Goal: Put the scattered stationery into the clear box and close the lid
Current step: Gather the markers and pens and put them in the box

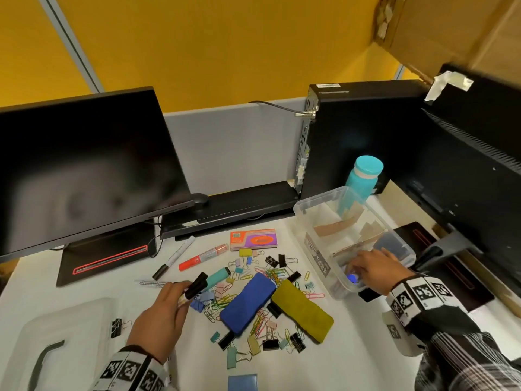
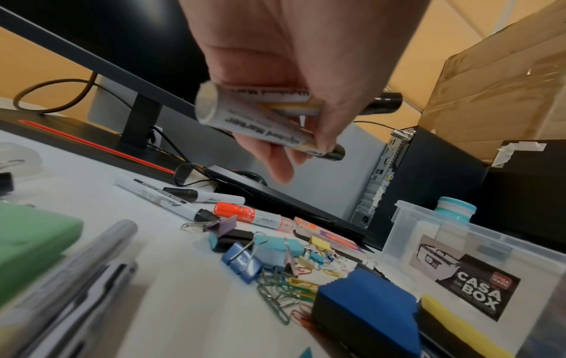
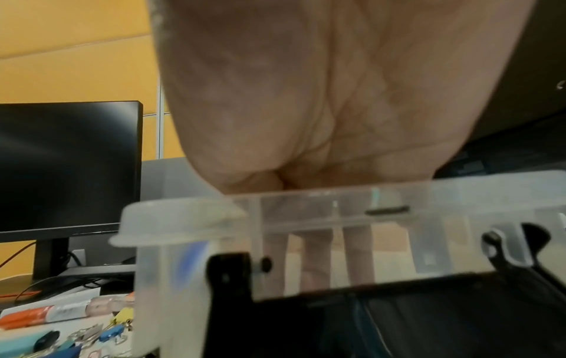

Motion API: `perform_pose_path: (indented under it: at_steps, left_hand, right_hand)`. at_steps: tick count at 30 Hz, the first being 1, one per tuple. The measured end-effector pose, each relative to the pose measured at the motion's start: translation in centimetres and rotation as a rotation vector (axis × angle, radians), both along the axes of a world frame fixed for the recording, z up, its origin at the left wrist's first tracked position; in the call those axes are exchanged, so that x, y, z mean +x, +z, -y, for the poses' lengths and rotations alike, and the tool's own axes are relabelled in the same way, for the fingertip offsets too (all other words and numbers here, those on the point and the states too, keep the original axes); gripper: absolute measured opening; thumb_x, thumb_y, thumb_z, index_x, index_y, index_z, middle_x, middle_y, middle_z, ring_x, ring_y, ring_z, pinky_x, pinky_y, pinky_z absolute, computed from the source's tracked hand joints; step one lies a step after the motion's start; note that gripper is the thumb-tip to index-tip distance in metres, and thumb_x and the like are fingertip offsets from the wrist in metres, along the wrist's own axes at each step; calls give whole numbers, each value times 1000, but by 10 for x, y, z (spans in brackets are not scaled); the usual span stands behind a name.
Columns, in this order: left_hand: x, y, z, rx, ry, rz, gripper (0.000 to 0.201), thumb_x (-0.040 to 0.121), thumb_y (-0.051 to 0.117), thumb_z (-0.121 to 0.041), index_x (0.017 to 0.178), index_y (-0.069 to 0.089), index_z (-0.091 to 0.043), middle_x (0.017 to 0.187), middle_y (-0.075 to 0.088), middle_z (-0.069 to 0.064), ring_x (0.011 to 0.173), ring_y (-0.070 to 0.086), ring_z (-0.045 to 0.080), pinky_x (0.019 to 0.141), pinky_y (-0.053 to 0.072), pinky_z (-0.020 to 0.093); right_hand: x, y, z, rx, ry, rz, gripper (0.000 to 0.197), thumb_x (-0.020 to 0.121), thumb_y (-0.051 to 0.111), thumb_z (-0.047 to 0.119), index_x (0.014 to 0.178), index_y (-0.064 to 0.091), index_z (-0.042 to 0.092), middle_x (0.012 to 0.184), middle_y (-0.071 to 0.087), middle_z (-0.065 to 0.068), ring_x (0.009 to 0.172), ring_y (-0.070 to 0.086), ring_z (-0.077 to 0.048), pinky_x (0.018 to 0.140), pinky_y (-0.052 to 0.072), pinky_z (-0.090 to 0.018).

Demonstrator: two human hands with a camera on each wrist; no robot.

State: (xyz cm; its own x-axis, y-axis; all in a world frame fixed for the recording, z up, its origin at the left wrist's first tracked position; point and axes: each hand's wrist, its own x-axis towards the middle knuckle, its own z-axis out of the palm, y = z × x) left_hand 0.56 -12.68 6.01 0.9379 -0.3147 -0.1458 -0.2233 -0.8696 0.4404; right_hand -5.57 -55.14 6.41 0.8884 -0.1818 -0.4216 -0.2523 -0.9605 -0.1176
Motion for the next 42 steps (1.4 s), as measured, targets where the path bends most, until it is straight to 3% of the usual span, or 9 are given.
perform_pose_path:
  at_steps: [4,7,10,13,20,27,29,36,42]
  left_hand:
    - [-2,2,12,-23,-22,-47,34,95,47,-23,129,43,-27,116,49,-8,81,59,11,69,53,29]
    - [-7,4,26,-53,-70,-92,39,95,46,-20,133,38,-25,117,44,-8,87,57,8,74,52,27]
    - [-13,15,53,-79,-174,-145,45,94,45,-16,135,35,-30,116,43,-8,80,54,3,70,48,18]
    - [-17,35,100,-116,-339,-175,47,94,45,-16,136,35,-34,111,44,-9,73,52,3,63,41,12]
    - [-4,61,238,-68,-608,-117,40,93,49,-26,133,45,-28,128,56,1,115,54,22,96,44,33]
    - [-3,46,344,251,-820,-119,29,90,55,-19,117,54,-7,110,62,17,101,60,35,87,48,40]
    - [-3,34,352,259,-843,-124,26,86,60,-18,109,54,-8,104,64,17,96,63,36,85,52,43]
    - [-8,40,367,406,-969,-225,43,93,51,-12,134,40,-1,133,49,19,122,47,33,101,37,39]
    - [-5,53,292,7,-831,-128,44,97,41,-13,141,37,-13,140,44,12,126,43,28,105,33,34]
  right_hand:
    - [-5,3,8,6,-17,58,42,87,41,13,110,63,39,129,54,14,122,45,-16,113,17,-47]
    - [-19,4,18,81,-158,459,40,85,44,8,111,65,32,125,58,6,115,50,-19,105,36,-44]
    - [-36,-6,22,-33,-420,682,40,89,48,16,129,53,18,137,47,-6,126,41,-27,107,35,-48]
    - [-44,-23,17,69,-585,652,53,96,41,28,145,30,12,154,26,-10,142,24,-27,116,22,-46]
    - [-47,-33,11,282,-643,697,58,98,32,34,150,14,14,159,11,-4,145,16,-19,117,20,-42]
    - [-47,-36,19,278,-591,647,62,98,32,34,151,9,10,160,5,-5,147,2,-18,119,11,-38]
    - [-47,-35,20,281,-577,640,64,97,33,35,151,9,9,160,6,-6,147,1,-18,119,11,-38]
    - [-49,-37,19,258,-560,657,71,91,21,47,151,8,11,160,5,-4,147,0,-17,116,10,-37]
    - [-51,-36,18,209,-554,633,64,96,23,42,151,10,11,160,5,-6,147,1,-21,118,12,-44]
